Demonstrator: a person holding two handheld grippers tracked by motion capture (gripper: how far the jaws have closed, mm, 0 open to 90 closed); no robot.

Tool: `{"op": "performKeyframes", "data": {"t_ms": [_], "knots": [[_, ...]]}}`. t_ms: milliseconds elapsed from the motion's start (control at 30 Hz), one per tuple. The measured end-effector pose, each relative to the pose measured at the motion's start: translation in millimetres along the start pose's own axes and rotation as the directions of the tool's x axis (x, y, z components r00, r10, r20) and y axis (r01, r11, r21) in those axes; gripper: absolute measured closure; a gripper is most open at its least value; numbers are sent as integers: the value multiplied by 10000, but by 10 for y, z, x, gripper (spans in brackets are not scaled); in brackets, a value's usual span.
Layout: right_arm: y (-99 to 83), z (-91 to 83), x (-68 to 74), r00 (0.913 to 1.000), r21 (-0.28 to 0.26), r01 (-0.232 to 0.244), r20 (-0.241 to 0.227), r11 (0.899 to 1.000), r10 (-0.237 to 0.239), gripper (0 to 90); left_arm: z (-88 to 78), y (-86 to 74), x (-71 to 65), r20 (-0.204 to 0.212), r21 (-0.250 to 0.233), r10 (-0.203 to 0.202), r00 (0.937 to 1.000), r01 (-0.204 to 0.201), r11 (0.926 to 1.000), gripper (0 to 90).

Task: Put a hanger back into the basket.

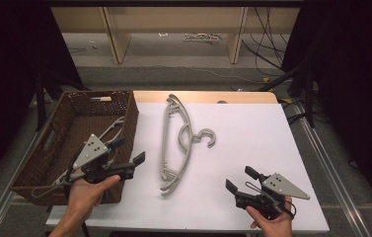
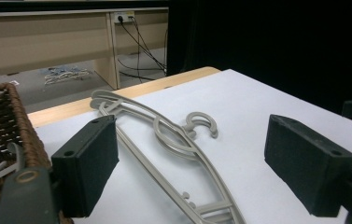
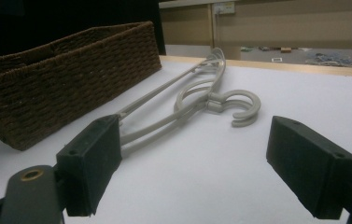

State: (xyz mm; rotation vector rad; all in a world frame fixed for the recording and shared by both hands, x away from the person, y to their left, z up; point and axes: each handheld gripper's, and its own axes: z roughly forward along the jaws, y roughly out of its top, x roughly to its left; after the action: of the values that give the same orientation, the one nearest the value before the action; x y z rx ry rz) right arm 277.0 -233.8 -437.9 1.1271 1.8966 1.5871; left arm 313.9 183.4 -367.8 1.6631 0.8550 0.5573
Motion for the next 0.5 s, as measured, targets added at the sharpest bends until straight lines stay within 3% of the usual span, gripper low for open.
{"op": "performKeyframes", "data": {"t_ms": [133, 200, 267, 500], "knots": [[10, -23, -11, 9997, 67, 139, 189, 9999, -140, 186, 41, -47, -61, 148, 162, 0, 9999, -2, 9999, 174], [12, -35, -6, 9998, 85, -49, 195, 10000, 48, 186, 67, -57, -86, 131, 216, 146, 9998, -149, 9997, 173], [3, -18, -22, 9998, -163, 78, 181, 9998, -75, 185, 93, -70, -111, 148, 288, 222, 9996, -227, 9993, 173], [7, -25, -12, 9998, 17, 119, 164, 9999, -119, 183, 208, -151, -175, 445, 665, 325, 9985, -354, 9972, 173]]}}
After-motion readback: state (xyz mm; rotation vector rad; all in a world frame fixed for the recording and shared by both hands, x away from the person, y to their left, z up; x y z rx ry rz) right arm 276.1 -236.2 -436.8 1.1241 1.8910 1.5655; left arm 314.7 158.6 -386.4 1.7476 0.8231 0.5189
